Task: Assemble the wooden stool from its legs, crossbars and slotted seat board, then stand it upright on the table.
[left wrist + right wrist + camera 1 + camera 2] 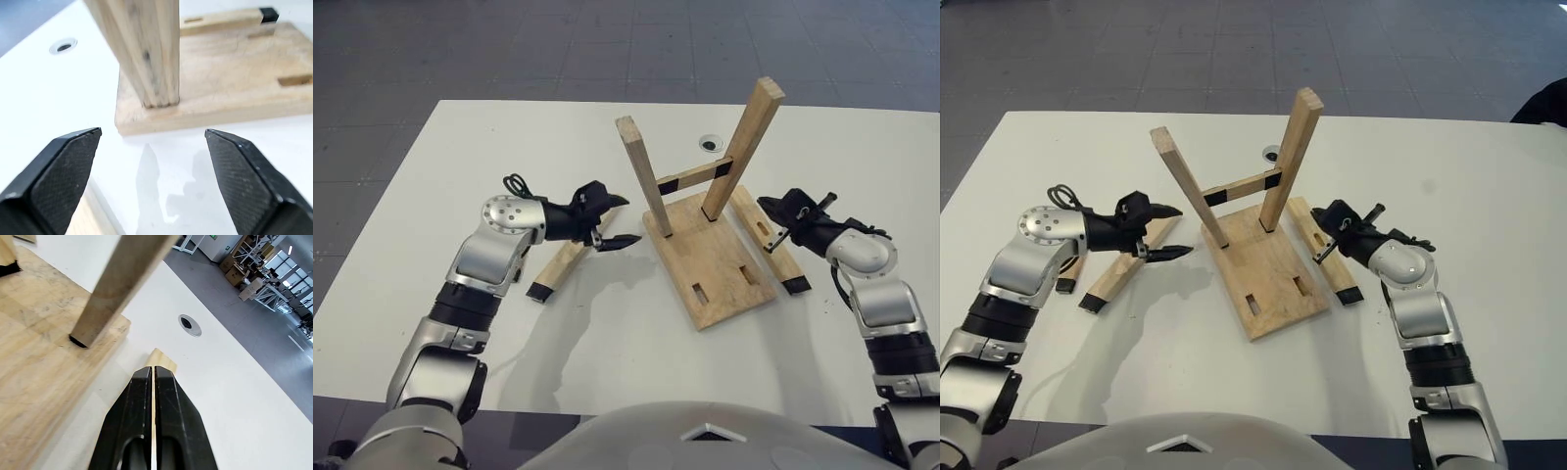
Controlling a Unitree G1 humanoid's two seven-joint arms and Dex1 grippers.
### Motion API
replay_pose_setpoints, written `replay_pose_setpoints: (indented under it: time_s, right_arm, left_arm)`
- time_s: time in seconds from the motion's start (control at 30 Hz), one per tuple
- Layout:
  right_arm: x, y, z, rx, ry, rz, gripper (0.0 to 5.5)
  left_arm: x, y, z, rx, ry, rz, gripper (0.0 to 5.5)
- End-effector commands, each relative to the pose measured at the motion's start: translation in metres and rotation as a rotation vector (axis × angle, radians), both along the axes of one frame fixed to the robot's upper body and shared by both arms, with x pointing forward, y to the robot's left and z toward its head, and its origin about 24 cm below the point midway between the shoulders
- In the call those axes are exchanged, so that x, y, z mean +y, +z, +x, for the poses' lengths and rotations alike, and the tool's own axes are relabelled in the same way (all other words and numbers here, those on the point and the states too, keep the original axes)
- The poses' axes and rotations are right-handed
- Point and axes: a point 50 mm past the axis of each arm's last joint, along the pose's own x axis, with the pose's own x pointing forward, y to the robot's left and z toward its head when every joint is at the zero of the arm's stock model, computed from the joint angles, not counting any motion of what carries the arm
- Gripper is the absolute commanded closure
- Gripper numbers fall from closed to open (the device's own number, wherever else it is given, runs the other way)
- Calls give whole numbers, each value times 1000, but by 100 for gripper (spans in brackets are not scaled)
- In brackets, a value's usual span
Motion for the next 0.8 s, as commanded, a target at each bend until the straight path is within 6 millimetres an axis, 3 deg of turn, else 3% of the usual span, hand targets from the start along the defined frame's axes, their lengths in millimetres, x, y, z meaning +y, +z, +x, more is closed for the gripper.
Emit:
replay_pose_setpoints:
  time_s: [0.03, 0.3, 0.53, 0.8]
  right_arm:
    - [2, -10, -11, 82, 8, 26, 540]
    - [0, -40, -25, 202, 24, 11, 540]
    - [-3, -55, -34, 275, 22, 22, 540]
    - [32, -47, -39, 290, 159, 108, 540]
  left_arm:
    - [-14, -13, 4, -28, 82, 32, 158]
    - [-17, -55, 11, -47, 289, 123, 158]
    - [-36, -63, 25, -40, 337, 37, 158]
    - [-58, -57, 45, -86, 329, 9, 158]
